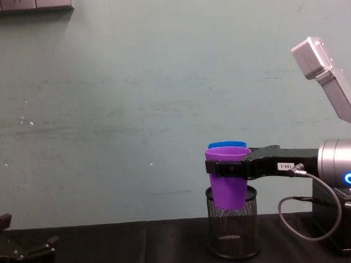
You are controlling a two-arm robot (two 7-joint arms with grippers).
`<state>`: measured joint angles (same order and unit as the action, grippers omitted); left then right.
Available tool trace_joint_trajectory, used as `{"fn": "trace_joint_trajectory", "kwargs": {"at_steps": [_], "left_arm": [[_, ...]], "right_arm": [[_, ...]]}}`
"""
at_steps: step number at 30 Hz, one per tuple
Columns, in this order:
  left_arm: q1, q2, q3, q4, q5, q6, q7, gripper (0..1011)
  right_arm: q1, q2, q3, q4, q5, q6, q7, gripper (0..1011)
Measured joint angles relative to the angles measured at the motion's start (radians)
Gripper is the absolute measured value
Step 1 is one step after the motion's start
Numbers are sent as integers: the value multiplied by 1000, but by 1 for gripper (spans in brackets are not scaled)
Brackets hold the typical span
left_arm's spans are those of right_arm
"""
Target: Pick up one cup with a gripper and tap it against the other cup.
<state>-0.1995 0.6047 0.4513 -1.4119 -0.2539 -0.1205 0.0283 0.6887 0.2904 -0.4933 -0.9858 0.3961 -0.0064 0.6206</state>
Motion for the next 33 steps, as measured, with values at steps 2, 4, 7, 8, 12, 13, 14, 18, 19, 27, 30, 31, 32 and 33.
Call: {"fn": "trace_joint_trajectory", "kwargs": {"at_steps": [2, 4, 7, 8, 12, 13, 14, 18, 19, 27, 30, 31, 32, 33], "left_arm": [[0, 0, 0, 0, 0, 0, 0, 1000], [0, 0, 0, 0, 0, 0, 0, 1000], [0, 0, 0, 0, 0, 0, 0, 1000], [0, 0, 0, 0, 0, 0, 0, 1000], [0, 0, 0, 0, 0, 0, 0, 1000], [0, 0, 0, 0, 0, 0, 0, 1000], [0, 0, 0, 0, 0, 0, 0, 1000], [0, 0, 0, 0, 0, 0, 0, 1000], [0, 0, 0, 0, 0, 0, 0, 1000], [0, 0, 0, 0, 0, 0, 0, 1000], [0, 0, 0, 0, 0, 0, 0, 1000], [0, 0, 0, 0, 0, 0, 0, 1000], [0, 0, 0, 0, 0, 0, 0, 1000], [0, 0, 0, 0, 0, 0, 0, 1000]], "right_arm": [[1, -1, 1, 2, -1, 0, 0, 738], [3, -3, 2, 3, -3, 0, 0, 738], [4, -5, 2, 5, -4, 0, 0, 738], [6, -6, 3, 7, -4, 0, 0, 738], [10, -10, 4, 12, -4, 0, 0, 738], [11, -10, 4, 13, -4, 0, 0, 738], [12, -12, 4, 15, -5, 0, 0, 738], [16, -14, 5, 18, -5, 1, 1, 738], [17, -15, 5, 19, -6, 1, 1, 738], [21, -19, 6, 26, -7, 4, 2, 738], [21, -19, 6, 26, -6, 5, 2, 738], [21, -19, 6, 26, -6, 5, 2, 738], [21, -19, 6, 26, -6, 5, 2, 738], [21, -19, 6, 26, -6, 5, 2, 738]]}}
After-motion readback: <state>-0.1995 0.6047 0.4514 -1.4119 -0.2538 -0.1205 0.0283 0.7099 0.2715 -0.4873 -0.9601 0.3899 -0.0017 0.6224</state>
